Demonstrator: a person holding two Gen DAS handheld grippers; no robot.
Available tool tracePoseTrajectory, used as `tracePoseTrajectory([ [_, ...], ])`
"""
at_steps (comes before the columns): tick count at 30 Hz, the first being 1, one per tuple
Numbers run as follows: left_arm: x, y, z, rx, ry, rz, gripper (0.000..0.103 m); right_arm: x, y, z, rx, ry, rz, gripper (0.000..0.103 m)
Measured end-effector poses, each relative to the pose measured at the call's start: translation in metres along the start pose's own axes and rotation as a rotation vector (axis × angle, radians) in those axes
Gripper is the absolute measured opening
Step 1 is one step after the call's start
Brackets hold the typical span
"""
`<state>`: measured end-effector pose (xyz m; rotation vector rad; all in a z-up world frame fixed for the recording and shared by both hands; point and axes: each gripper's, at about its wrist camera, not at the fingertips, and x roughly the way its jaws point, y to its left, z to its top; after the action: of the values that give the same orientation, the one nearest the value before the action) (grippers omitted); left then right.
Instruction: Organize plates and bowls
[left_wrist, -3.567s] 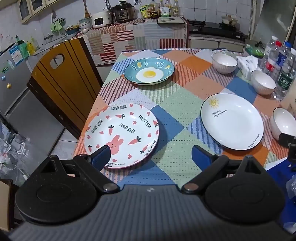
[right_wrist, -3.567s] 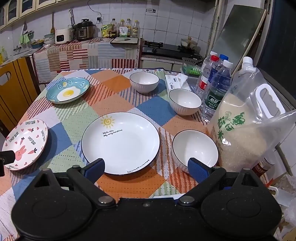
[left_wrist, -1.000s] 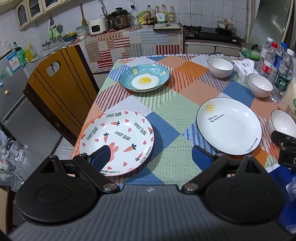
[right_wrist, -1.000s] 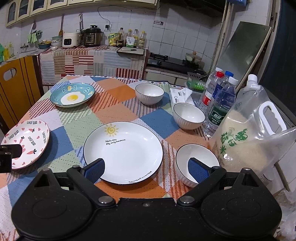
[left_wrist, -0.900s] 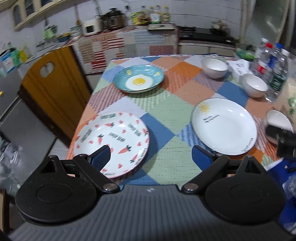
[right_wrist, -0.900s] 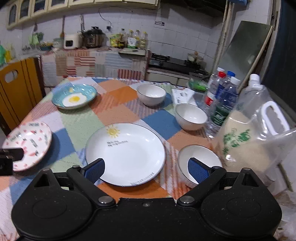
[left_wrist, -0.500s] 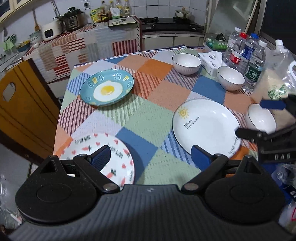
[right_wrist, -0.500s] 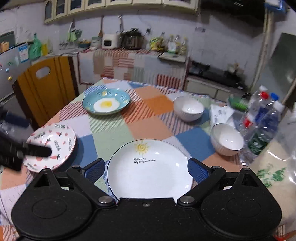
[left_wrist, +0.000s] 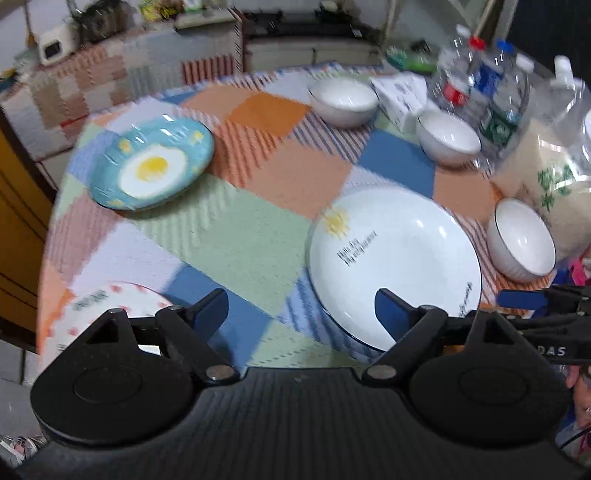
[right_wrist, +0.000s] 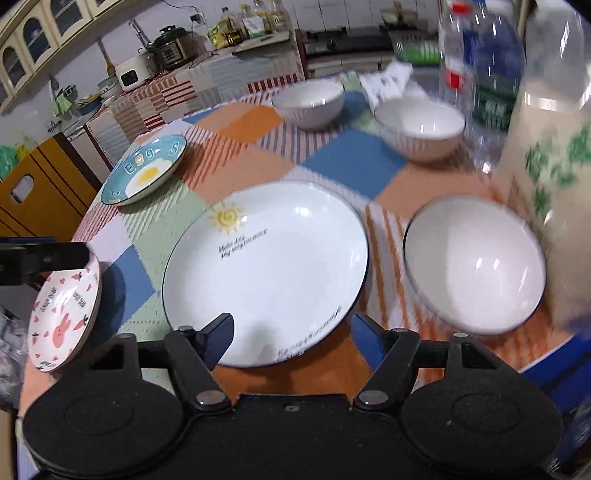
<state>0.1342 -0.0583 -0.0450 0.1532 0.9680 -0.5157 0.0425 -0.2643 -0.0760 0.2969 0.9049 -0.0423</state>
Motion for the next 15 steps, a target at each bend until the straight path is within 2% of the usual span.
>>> tracePoseTrajectory([
  [2, 0.018, -0.005, -0.001, 0.002, 0.031, -0.025, 0.079, 0.01, -0.005, -0.007, 0.034, 0.017, -0.002, 0.058],
  [3, 0.028, -0.008, -0.001, 0.004, 0.049, -0.03, 0.077, 0.014, -0.006, -0.009, 0.038, 0.016, -0.018, 0.055],
  [7, 0.057, -0.013, -0.002, -0.011, 0.089, -0.042, 0.068, 0.033, -0.015, -0.014, 0.08, 0.0, -0.076, 0.054],
  [9, 0.068, -0.012, -0.004, -0.028, 0.115, -0.055, 0.058, 0.038, -0.022, -0.016, 0.136, -0.016, -0.068, 0.053],
  [10, 0.073, -0.011, -0.005, -0.034, 0.133, -0.068, 0.056, 0.039, -0.024, -0.015, 0.149, -0.033, -0.061, 0.048],
  [11, 0.077, -0.01, -0.006, -0.045, 0.148, -0.086, 0.05, 0.04, -0.025, -0.015, 0.152, -0.056, -0.043, 0.038],
  [12, 0.081, -0.008, -0.007, -0.055, 0.157, -0.094, 0.042, 0.041, -0.026, -0.014, 0.151, -0.069, -0.017, 0.035],
  [14, 0.087, -0.008, -0.009, -0.051, 0.161, -0.091, 0.032, 0.046, -0.028, -0.012, 0.157, -0.068, -0.006, 0.026],
  [15, 0.088, -0.008, -0.01, -0.056, 0.148, -0.101, 0.027, 0.049, -0.031, -0.012, 0.162, -0.067, -0.001, 0.026],
])
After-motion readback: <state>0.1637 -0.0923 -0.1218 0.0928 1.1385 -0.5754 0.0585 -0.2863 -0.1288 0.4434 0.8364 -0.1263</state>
